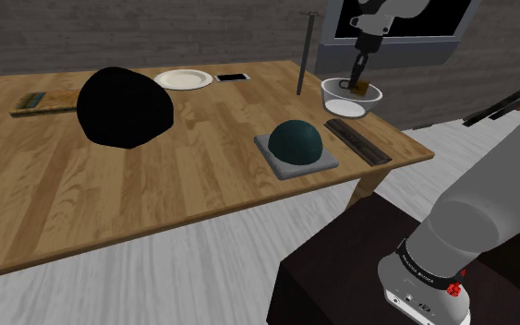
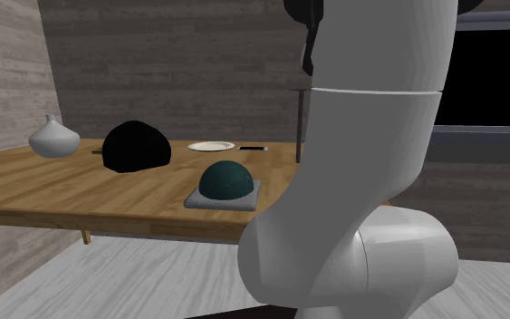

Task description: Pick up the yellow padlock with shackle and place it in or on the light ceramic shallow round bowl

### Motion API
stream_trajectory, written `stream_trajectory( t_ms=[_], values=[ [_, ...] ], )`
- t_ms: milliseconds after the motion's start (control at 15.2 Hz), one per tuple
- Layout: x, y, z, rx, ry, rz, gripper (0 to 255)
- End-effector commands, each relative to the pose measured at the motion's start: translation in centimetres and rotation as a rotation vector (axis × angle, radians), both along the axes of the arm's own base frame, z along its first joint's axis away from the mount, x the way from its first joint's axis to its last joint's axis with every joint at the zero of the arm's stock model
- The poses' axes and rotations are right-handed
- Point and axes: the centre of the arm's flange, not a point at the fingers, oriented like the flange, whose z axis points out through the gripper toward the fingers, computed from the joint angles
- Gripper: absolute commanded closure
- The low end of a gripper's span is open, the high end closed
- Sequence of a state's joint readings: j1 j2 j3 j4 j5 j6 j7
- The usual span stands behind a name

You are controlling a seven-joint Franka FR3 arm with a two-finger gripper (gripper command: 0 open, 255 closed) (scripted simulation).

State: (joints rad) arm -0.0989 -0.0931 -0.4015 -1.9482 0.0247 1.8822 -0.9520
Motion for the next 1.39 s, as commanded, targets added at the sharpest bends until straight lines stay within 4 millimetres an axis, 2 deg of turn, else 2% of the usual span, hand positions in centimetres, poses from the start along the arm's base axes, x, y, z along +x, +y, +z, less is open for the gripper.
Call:
stream_trajectory(
  t_ms=[0,924,990,1320],
  values=[
    [-0.2,0.0,1.1,0.000,0.000,0.000,255],
    [-0.2,0.0,8.0,0.000,0.000,0.000,255],
    [0.8,-1.1,9.3,0.000,0.000,0.000,255],
    [0.8,-1.1,6.7,0.000,0.000,0.000,255]
  ],
)
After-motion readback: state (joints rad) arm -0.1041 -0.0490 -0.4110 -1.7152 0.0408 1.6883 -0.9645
